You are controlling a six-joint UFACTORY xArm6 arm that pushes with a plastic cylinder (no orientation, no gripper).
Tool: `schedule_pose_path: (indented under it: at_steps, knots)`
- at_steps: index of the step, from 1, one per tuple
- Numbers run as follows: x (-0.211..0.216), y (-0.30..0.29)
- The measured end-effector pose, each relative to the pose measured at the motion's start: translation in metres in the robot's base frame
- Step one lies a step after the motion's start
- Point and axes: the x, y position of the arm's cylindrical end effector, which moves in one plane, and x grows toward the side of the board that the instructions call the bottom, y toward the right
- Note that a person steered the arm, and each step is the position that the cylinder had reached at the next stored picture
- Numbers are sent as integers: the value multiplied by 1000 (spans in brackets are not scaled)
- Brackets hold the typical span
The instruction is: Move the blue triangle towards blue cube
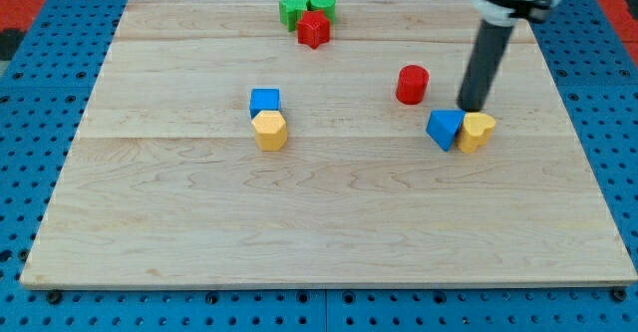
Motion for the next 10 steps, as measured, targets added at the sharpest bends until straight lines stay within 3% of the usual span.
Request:
schedule_pose_path:
  at_steps: [2, 4, 6, 7, 8, 9, 10]
  knots:
    - [64, -18]
    - [30, -93]
    - [28, -28]
    - [16, -29]
    - [-3, -49]
    - [-3, -154]
    - [-3, -192]
